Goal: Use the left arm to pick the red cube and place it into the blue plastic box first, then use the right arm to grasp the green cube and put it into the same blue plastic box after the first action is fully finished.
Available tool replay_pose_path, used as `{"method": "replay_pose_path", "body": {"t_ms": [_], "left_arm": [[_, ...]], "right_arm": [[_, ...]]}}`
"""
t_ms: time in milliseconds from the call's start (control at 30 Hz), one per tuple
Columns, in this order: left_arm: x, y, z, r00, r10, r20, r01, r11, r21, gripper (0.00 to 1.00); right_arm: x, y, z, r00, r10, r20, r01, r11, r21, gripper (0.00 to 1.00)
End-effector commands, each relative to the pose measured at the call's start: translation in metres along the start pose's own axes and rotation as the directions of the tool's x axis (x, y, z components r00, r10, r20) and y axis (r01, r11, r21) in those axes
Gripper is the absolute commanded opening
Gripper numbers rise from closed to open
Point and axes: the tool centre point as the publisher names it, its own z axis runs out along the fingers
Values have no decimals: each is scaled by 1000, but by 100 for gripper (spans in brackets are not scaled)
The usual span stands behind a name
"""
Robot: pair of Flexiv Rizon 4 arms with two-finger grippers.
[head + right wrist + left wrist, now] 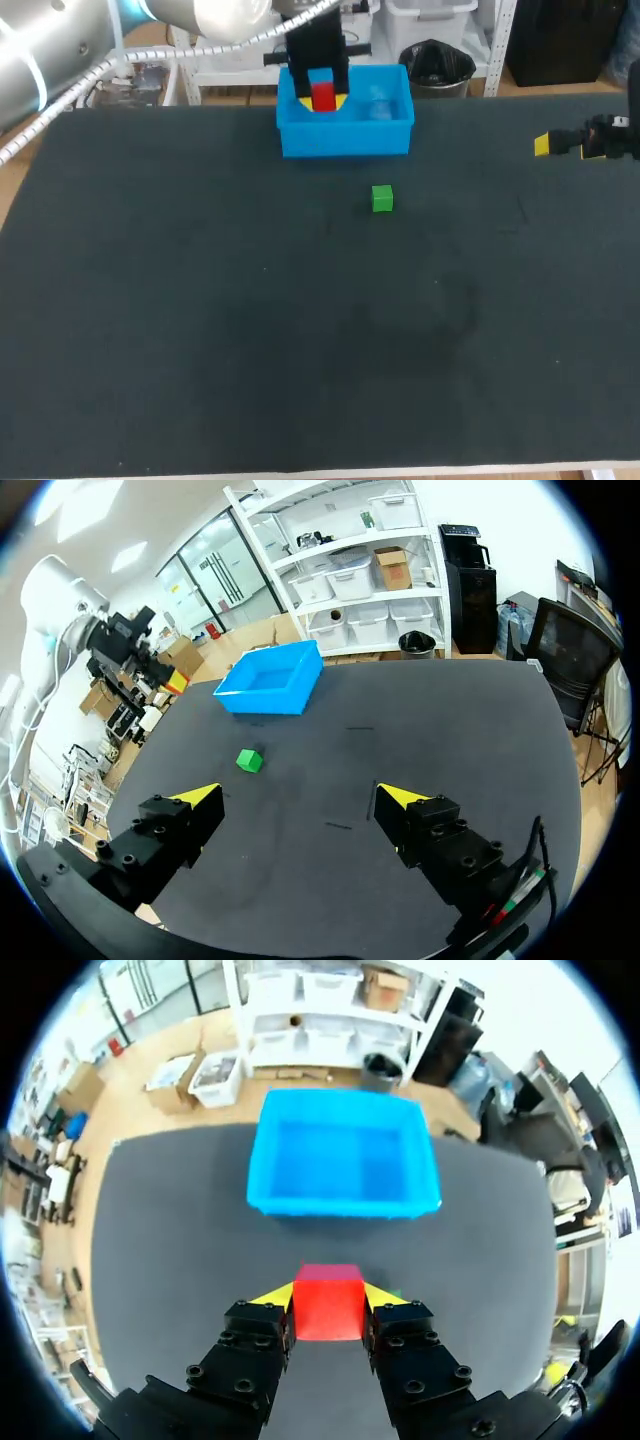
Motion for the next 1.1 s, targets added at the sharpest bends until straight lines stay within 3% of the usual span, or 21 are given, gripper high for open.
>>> {"method": "replay_pose_path", "body": {"t_ms": [33,533,1100], "left_arm": [[-15,5,-2,1000,-4,20,4,999,33,0],[-90,-4,-4,984,-96,153,70,984,165,0],[-129,-14,25,969,-195,152,141,940,311,0]], "right_arm": [[0,2,-1,1000,2,-1,-2,1000,8,100],[0,2,-1,1000,2,-1,-2,1000,8,100],[0,2,-1,1000,2,-1,-2,1000,8,100]]}}
